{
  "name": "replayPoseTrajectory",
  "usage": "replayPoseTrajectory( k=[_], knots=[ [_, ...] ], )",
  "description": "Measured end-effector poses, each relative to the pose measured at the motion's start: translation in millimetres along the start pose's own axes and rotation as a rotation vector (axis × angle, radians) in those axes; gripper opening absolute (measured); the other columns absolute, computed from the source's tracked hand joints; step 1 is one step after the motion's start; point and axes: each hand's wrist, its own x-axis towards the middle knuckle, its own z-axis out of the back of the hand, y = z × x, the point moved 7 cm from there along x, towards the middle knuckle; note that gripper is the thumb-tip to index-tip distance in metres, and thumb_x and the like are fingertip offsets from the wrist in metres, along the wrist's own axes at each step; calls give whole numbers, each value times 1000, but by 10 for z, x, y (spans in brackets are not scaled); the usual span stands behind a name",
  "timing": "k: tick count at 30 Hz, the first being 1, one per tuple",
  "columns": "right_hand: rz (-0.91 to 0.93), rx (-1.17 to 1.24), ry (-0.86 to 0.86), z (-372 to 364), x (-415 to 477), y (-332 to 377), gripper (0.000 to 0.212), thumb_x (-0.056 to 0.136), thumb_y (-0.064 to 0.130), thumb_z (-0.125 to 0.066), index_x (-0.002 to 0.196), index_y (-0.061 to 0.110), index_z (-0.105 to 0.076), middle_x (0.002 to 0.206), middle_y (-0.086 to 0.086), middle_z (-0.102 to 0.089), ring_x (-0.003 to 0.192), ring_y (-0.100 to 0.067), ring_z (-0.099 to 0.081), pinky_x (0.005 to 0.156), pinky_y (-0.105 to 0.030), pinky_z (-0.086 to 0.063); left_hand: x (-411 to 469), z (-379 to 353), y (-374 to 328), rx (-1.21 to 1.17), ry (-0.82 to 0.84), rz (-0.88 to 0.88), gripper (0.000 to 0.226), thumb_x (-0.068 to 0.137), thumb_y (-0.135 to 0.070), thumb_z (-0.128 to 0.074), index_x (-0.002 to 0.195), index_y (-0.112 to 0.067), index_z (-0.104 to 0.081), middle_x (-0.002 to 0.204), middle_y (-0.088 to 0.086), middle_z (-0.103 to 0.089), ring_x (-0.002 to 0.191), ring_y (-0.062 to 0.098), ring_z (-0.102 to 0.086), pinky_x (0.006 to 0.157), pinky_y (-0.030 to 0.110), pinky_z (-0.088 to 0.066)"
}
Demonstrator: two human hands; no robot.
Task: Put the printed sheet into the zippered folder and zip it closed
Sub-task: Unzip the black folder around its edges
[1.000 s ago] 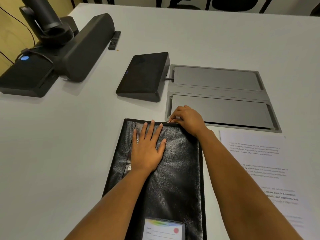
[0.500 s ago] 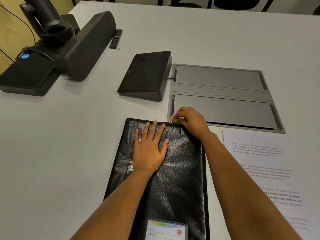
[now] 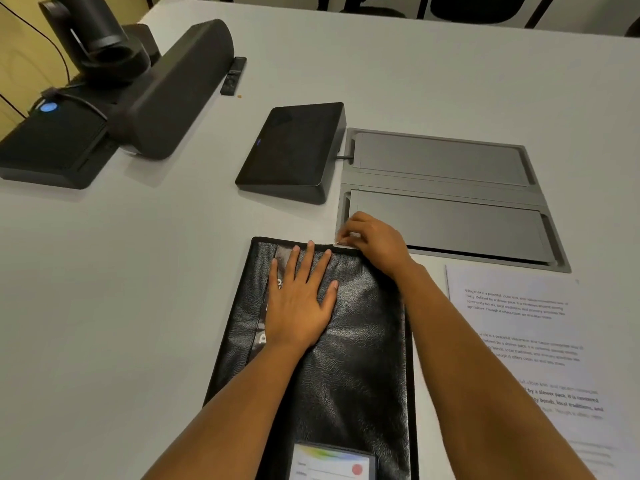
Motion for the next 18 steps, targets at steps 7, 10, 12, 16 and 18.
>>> replayPoseTrajectory(
  k=[7, 10, 12, 16, 18],
  knots=[
    [-36, -9, 8, 37, -49, -82, 10, 89, 27, -57, 92, 27, -66, 106, 9, -62, 95, -13, -58, 75, -32, -47, 6, 20, -1, -18, 5, 2, 58, 93, -55, -17, 147, -37, -11, 159, -5, -8, 147, 16, -4, 118, 45, 4],
    [-21, -57, 35, 29, -30, -76, 10, 89, 28, -56, 94, 27, -65, 106, 8, -61, 94, -14, -58, 73, -31, -45, 58, 89, -14, -11, -18, -14, 54, 94, -50, -26, 145, -31, -26, 153, 0, -29, 142, 20, -24, 117, 46, -10],
    [-9, -74, 42, 23, -14, -56, 10, 89, 28, -55, 95, 27, -64, 107, 8, -60, 93, -15, -58, 70, -27, -42, 185, 178, -20, -5, -61, -47, 50, 96, -45, -30, 141, -24, -36, 143, 1, -42, 133, 21, -37, 113, 42, -20],
    [9, -56, 33, 13, 14, -25, 9, 90, 28, -55, 94, 29, -63, 107, 8, -60, 91, -14, -57, 69, -26, -39, 429, 216, -45, -67, -68, -112, 40, 97, -41, -36, 128, -19, -50, 133, 0, -50, 129, 17, -39, 115, 36, -14],
    [1, -34, 35, 15, 1, -52, 9, 89, 28, -54, 93, 29, -63, 106, 8, -60, 91, -13, -57, 70, -27, -41, 467, 205, -6, -144, -77, -70, 36, 96, -41, -40, 122, -20, -52, 127, 0, -51, 124, 17, -40, 112, 35, -16]
  ],
)
